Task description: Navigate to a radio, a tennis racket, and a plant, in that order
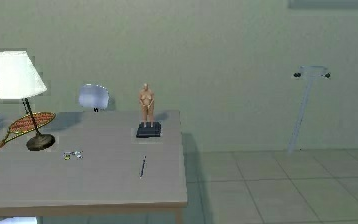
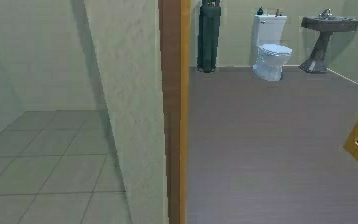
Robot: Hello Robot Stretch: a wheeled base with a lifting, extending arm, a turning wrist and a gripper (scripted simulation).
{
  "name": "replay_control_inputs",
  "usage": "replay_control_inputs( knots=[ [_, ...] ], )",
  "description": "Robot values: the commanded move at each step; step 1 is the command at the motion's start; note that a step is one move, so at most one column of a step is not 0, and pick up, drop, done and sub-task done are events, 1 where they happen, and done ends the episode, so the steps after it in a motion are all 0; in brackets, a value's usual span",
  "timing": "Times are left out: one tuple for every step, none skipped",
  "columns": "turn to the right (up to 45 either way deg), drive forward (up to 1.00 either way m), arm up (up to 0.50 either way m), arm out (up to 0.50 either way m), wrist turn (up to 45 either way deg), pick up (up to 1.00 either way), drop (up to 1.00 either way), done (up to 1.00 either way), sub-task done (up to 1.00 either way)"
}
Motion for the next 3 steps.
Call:
replay_control_inputs(
  knots=[
    [-39.0,0.0,0.0,0.0,0.0,0.0,0.0,0.0,0.0],
    [0.0,0.0,0.0,0.0,0.0,0.0,0.0,0.0,1.0],
    [-45.0,0.0,0.0,0.0,0.0,0.0,0.0,0.0,0.0]
  ],
)
